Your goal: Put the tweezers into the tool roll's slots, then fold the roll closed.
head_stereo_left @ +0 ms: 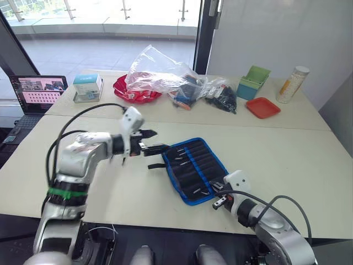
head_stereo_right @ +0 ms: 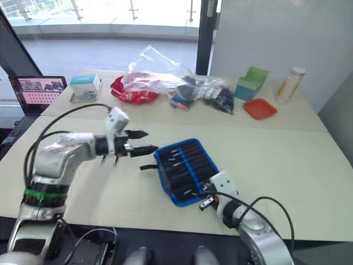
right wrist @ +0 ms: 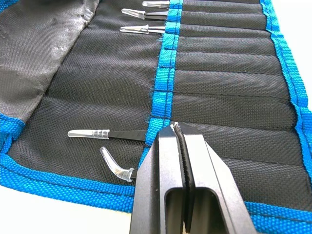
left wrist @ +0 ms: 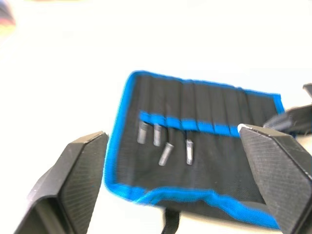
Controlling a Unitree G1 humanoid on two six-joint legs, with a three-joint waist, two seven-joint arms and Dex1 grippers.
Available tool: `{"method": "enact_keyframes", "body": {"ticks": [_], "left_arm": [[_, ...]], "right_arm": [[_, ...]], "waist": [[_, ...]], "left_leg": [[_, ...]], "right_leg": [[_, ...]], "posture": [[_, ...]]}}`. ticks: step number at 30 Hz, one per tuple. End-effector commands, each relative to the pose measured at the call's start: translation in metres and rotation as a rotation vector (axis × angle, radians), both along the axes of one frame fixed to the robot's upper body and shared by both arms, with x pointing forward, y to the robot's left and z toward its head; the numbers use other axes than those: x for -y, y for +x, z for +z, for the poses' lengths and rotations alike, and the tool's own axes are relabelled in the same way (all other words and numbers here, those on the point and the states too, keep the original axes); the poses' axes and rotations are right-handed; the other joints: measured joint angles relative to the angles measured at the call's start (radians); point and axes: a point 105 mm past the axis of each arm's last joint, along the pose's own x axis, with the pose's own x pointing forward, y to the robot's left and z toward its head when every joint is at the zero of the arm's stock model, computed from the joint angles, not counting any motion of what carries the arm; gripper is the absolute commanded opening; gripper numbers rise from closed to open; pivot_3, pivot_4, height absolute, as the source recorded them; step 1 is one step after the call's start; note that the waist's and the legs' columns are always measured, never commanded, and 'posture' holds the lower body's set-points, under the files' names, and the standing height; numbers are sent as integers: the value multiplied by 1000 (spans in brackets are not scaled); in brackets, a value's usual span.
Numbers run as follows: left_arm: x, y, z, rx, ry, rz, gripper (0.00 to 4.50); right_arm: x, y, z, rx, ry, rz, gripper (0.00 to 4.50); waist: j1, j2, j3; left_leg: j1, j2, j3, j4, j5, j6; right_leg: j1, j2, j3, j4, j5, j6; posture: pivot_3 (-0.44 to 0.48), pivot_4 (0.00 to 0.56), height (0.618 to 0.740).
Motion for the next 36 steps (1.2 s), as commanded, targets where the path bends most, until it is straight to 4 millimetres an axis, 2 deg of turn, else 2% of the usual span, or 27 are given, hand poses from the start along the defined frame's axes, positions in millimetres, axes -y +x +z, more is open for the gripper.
{"method": "enact_keyframes", "body": {"ticks": [1, 3, 6, 7, 9, 10, 16, 20, 24, 28, 36], "left_arm": [[-45, -12, 15, 139, -34, 154, 4483], [-79, -23, 4, 118, -19, 276, 4483], [-113, -39, -3, 97, -35, 431, 4483], [-132, -49, -5, 97, -87, 528, 4483], [-153, -66, -9, 97, -144, 638, 4483], [-164, -79, -18, 89, -111, 684, 4483], [-197, -139, -45, 57, -56, 873, 4483], [-208, -163, -52, 33, -81, 962, 4483], [-208, -167, -56, 13, -65, 979, 4483], [-209, -160, -66, -22, -31, 993, 4483], [-220, -124, -75, -52, -24, 1046, 4483]], "right_arm": [[-1, -12, -32, -140, -16, 25, 0], [0, -13, -33, -144, -16, 30, 0], [1, -13, -33, -146, -15, 36, 0], [1, -13, -33, -147, -13, 41, 0], [2, -12, -32, -149, -11, 46, 0], [2, -11, -32, -151, -10, 49, 0], [8, -12, -33, -163, -19, 71, 0], [8, -9, -31, -164, -13, 78, 0], [7, -8, -29, -163, -8, 89, 0], [6, -8, -30, -163, -10, 95, 0], [3, -6, -29, -152, -3, 84, 0]], "waist": [[0, 0, 0], [-3, 0, 0], [2, -1, 0], [5, -2, 0], [8, -3, -1], [9, -5, -2], [15, -10, -5], [18, -15, -8], [19, -16, -9], [17, -17, -9], [14, -17, -10]], "left_leg": [[0, 0, 0, 0, 0, 0], [1, 0, 0, -1, 0, 0], [2, 0, 0, -2, 0, 0], [2, 0, 0, -2, 0, 0], [2, 0, 1, -3, 0, 0], [3, 0, 1, -3, 0, 0], [7, 0, 3, -6, -1, -1], [7, 1, 3, -6, -1, -1], [6, 2, 3, -6, -1, -1], [6, 2, 3, -6, -1, -1], [6, 2, 3, -6, -1, -1]], "right_leg": [[0, 0, 1, 0, 0, 0], [0, 0, 1, 0, 0, 0], [0, -1, 0, 0, 0, 0], [0, -1, 0, 0, 0, 0], [1, -2, 0, -1, 0, 0], [1, -3, 0, -1, 0, 0], [2, -4, 0, -3, -1, -2], [3, -4, 0, -5, -2, -4], [4, -3, 0, -9, -3, -4], [4, -3, 0, -9, -3, -5], [3, -3, 0, -9, -3, -5]], "posture": [[0, 150, 723], [0, 150, 723], [0, 150, 723], [0, 150, 723], [0, 150, 723], [0, 150, 723], [0, 150, 723], [0, 150, 723], [0, 150, 723], [0, 150, 723], [0, 150, 723]]}}
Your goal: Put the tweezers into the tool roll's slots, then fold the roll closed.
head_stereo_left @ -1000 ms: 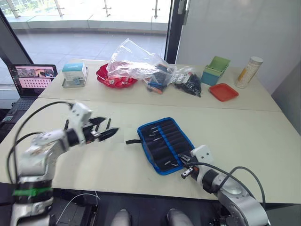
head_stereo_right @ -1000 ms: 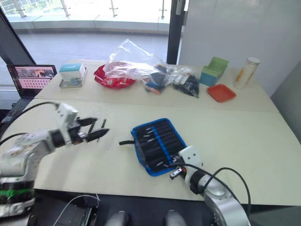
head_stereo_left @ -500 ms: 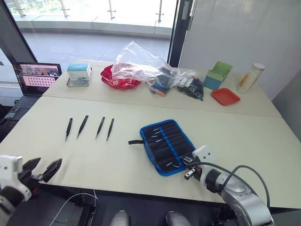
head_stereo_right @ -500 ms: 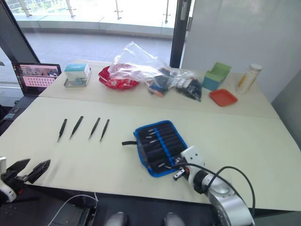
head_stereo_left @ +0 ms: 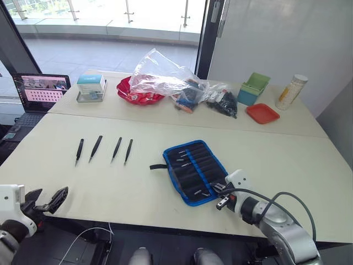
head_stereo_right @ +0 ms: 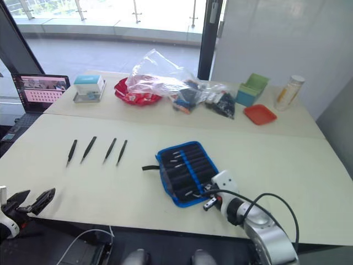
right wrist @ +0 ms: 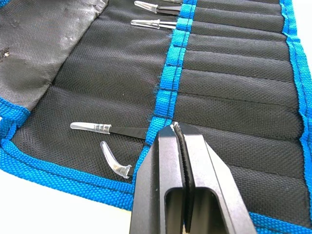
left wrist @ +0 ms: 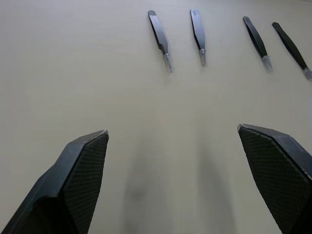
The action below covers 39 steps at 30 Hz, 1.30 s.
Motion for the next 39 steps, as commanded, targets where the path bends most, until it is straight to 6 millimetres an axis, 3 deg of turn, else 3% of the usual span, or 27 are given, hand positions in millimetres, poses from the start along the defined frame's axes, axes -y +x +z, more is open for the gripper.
{"method": "enact_keyframes", "body": {"ticks": [1, 10, 19, 27, 33, 39], "left_arm": [[-6, 19, -2, -13, 31, 22, 4483], [-1, 79, -18, -71, 92, -18, 4483], [3, 108, -40, -160, 94, -41, 4483], [17, 122, -50, -173, 67, -95, 1956], [15, 126, -46, -154, 73, -89, 69], [3, 128, -27, -96, 107, -22, 69]], "right_arm": [[-3, -11, -24, -116, -4, -2, 0], [-6, -10, -20, -100, 6, -16, 0], [-6, -8, -15, -86, 9, -31, 0], [-6, -8, -11, -79, 12, -38, 0], [-6, -7, -11, -75, 12, -37, 0], [-8, -8, -13, -82, 12, -29, 0]], "waist": [[0, 0, 0], [-2, 0, 0], [1, 8, -5], [2, 15, -9], [5, 16, -9], [5, 16, -9]], "left_leg": [[0, 0, 0, 0, 0, 0], [0, 0, 0, -1, 0, 0], [1, -2, 0, -1, 0, 0], [2, -3, 0, 0, 0, 0], [2, -4, 0, 0, 0, 0], [2, -4, 0, 0, 0, 0]], "right_leg": [[0, 0, 0, 0, 0, 0], [-1, 0, 0, 2, 0, 0], [0, -1, 0, 3, 0, 1], [0, -1, 0, 5, 0, 1], [0, -2, 0, 5, -1, 2], [0, -2, 0, 5, -1, 2]], "posture": [[0, 150, 723], [0, 150, 723], [0, 150, 723], [0, 150, 723], [0, 150, 723], [0, 150, 723]]}}
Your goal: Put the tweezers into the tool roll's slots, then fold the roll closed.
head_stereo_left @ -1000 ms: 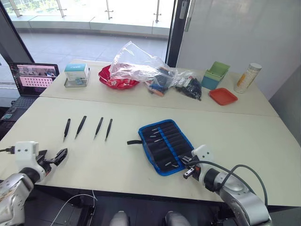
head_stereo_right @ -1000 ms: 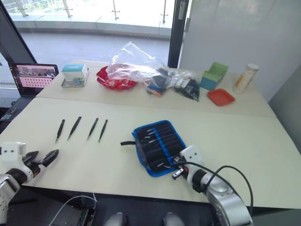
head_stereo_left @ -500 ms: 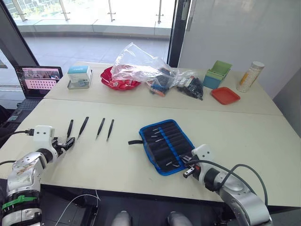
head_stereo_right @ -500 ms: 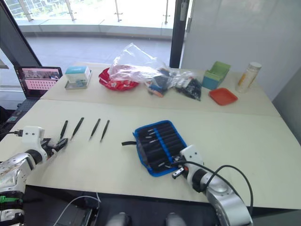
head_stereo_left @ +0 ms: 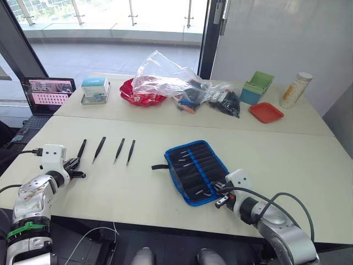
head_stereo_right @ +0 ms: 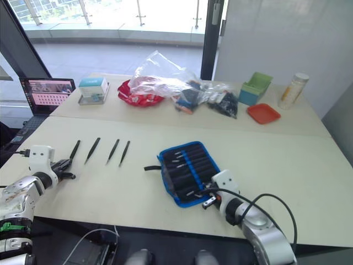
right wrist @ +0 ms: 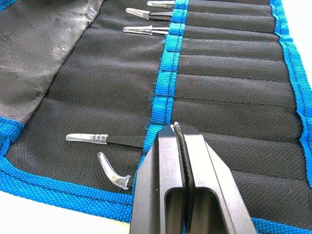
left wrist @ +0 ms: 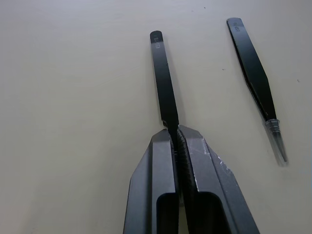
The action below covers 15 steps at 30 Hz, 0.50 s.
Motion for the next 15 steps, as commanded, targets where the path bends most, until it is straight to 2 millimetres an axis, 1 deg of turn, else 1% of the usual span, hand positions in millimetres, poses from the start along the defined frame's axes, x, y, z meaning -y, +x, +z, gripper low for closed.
{"method": "enact_keyframes", "body": {"ticks": [1, 2, 3, 4, 5, 6, 8, 10, 12, 13, 14, 15], "left_arm": [[1, 1, 4, 7, 11, 8, 69], [0, 1, 12, 31, 17, 9, 69], [-1, 3, 24, 73, 32, 13, 69], [-1, 3, 33, 101, 42, 17, 69], [1, 5, 47, 146, 54, 9, 69], [4, 6, 61, 186, 65, -2, 69], [19, 10, 89, 264, 84, -53, 69], [39, 15, 108, 311, 89, -123, 69], [68, 20, 120, 327, 85, -226, 69], [86, 23, 123, 327, 77, -296, 69], [108, 25, 124, 311, 59, -381, 69], [126, 27, 124, 295, 45, -448, 69]], "right_arm": [[-7, -9, -17, -89, 7, 33, 0], [-7, -9, -18, -90, 6, 33, 0], [-8, -9, -18, -91, 6, 34, 0], [-8, -9, -18, -91, 6, 34, 0], [-8, -9, -18, -92, 6, 35, 0], [-8, -9, -18, -92, 6, 36, 0], [-8, -9, -19, -92, 4, 37, 0], [-8, -8, -19, -92, 3, 37, 0], [-8, -8, -18, -90, 3, 36, 0], [-9, -7, -18, -88, 4, 35, 0], [-9, -7, -18, -87, 4, 34, 0], [-10, -6, -18, -87, 4, 33, 0]], "waist": [[0, 0, 0], [-1, 0, 0], [-1, -1, 1], [-2, -3, 2], [-3, -7, 3], [-3, -10, 5], [-5, -14, 7], [-4, -16, 8], [-3, -16, 8], [-3, -17, 8], [-4, -17, 8], [-4, -17, 8]], "left_leg": [[0, 0, 0, 0, 0, 0], [0, 0, 0, 0, 0, 0], [0, 0, 0, 0, 0, 0], [-1, 0, 0, 0, 0, 0], [-1, 1, 0, 0, 0, 0], [-2, 1, -1, 0, 0, 0], [-3, 2, -1, 0, 0, 0], [-4, 2, -1, -1, 0, 0], [-5, 1, -2, -1, 0, 0], [-5, 1, -2, -1, 0, 0], [-4, 0, -2, -1, 0, 0], [-4, 0, -2, -1, 0, 0]], "right_leg": [[0, 0, 0, 0, 0, 0], [0, 0, 0, 0, 0, 0], [0, 0, 0, 0, 0, 0], [-1, 0, 0, 0, 0, 0], [-1, 1, 0, 0, 0, 0], [-2, 1, 0, 0, 0, 0], [-3, 1, 0, 0, 0, 0], [-3, 1, -1, 0, 0, 0], [-3, 1, -1, 0, 0, 0], [-3, 1, -1, 0, 0, 0], [-3, 1, -1, 0, 0, 0], [-2, 1, -1, 0, 0, 0]], "posture": [[0, 150, 723], [0, 150, 723], [0, 150, 723], [0, 150, 723], [0, 150, 723], [0, 150, 723], [0, 150, 723], [0, 150, 723], [0, 150, 723], [0, 150, 723], [0, 150, 723], [0, 150, 723]]}}
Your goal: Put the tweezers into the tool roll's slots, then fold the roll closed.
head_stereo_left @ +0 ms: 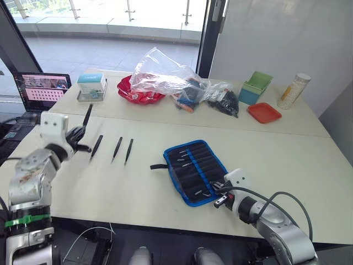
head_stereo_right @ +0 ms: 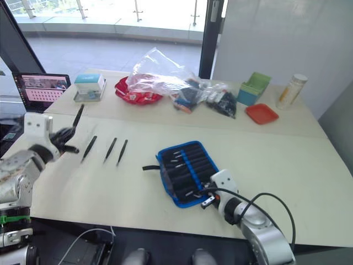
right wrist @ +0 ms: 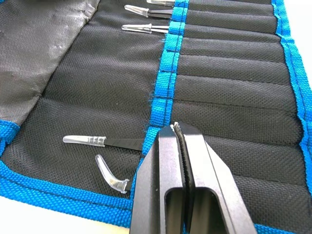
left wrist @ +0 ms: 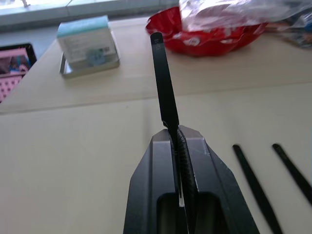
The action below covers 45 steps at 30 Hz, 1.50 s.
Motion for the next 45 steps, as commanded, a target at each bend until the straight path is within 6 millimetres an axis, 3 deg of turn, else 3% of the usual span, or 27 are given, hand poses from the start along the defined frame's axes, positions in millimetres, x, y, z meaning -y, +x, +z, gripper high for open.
{"method": "enact_keyframes", "body": {"ticks": [1, 4, 8, 11, 19, 27, 45], "left_arm": [[74, 3, 7, -41, 6, -285, 69], [135, 1, 9, -74, 3, -506, 69], [178, -5, 7, -129, -45, -657, 69], [206, -19, -19, -279, 8, -801, 69], [199, -50, -54, -496, 200, -897, 69], [179, -58, -68, -621, 384, -876, 69], [202, -32, -71, -583, 472, -880, 69]], "right_arm": [[-7, -7, -19, -87, 1, 22, 0], [-7, -5, -18, -80, -5, 23, 0], [-7, -2, -18, -71, -16, 24, 0], [-7, 1, -17, -61, -18, 21, 0], [-11, 3, -20, -52, -8, 7, 0], [-15, 5, -19, -43, 4, 1, 0], [-15, -2, -22, -58, 11, -16, 0]], "waist": [[0, 1, 0], [-4, 2, 1], [-14, 2, 1], [-17, 3, 1], [-20, 6, 4], [-16, 7, 5], [-5, 7, 5]], "left_leg": [[0, 0, 0, 0, 0, 0], [0, 0, 0, 1, 0, 0], [-1, 1, 0, 0, 0, 0], [-1, 1, 0, 0, 0, 0], [-1, 2, 0, 0, 0, 0], [-1, 2, 0, 0, 0, 0], [-3, 2, 0, 1, 0, 0]], "right_leg": [[0, 0, 0, 0, 0, 0], [0, 1, 0, 0, 0, 0], [-1, 2, 1, 0, 0, 0], [-1, 3, 1, 0, 0, 0], [-1, 4, 2, 0, 0, 0], [-1, 4, 2, -2, 0, 0], [-1, 4, 2, -4, 0, 1]], "posture": [[0, 150, 723], [0, 150, 723], [0, 150, 723], [0, 150, 723], [0, 150, 723], [0, 150, 723], [0, 150, 723]]}}
